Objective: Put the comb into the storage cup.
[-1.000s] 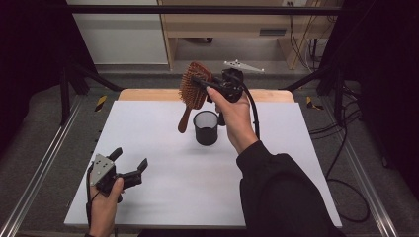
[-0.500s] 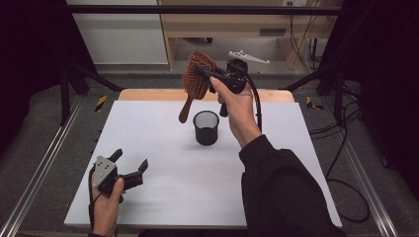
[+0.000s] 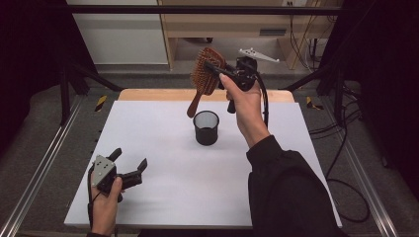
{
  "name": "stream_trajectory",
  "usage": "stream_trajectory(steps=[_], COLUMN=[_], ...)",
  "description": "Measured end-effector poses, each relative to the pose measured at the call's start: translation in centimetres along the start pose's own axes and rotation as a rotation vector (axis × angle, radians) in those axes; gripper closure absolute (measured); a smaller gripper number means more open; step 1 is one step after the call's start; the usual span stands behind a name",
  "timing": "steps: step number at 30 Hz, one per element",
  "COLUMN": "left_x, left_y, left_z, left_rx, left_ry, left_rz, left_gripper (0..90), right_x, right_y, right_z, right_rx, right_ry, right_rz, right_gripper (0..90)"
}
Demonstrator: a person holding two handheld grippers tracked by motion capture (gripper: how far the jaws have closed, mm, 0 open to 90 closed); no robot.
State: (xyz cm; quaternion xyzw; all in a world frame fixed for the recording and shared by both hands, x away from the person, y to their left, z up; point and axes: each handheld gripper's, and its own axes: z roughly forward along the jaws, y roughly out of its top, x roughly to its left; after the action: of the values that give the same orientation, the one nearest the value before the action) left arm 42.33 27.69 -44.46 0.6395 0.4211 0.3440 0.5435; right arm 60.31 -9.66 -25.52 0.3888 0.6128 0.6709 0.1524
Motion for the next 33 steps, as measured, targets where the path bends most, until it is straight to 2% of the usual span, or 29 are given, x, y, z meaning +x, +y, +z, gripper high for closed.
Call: stream_trajectory(steps=[9, 11, 19, 27, 33], left_x=[1.0, 1.1, 1.2, 1.2, 1.2], left_y=[0.1, 0.1, 0.1, 0.1, 0.2], left_z=[-0.4, -0.4, -0.5, -0.5, -0.5], left_rx=[-0.021, -0.023, -0.026, -0.026, -0.028], left_ry=[0.022, 0.017, 0.018, 0.014, 0.014], left_rz=[-0.025, -0.029, -0.026, -0.028, -0.027], left_gripper=[2.2, 2.2, 2.1, 1.7, 1.7], right_x=[-0.8, -1.1, -2.2, -2.7, -3.5], right_y=[-0.1, -0.1, 0.0, -0.1, -1.2], right_z=[-0.1, -0.3, -0.8, -1.0, -0.8], right_rx=[-0.004, -0.008, -0.015, -0.014, 0.007], right_ry=[-0.038, -0.051, -0.074, -0.081, -0.091], right_rz=[-0.046, -0.075, -0.07, -0.071, -0.055], right_gripper=[52.5, 52.4, 52.3, 52.3, 52.1])
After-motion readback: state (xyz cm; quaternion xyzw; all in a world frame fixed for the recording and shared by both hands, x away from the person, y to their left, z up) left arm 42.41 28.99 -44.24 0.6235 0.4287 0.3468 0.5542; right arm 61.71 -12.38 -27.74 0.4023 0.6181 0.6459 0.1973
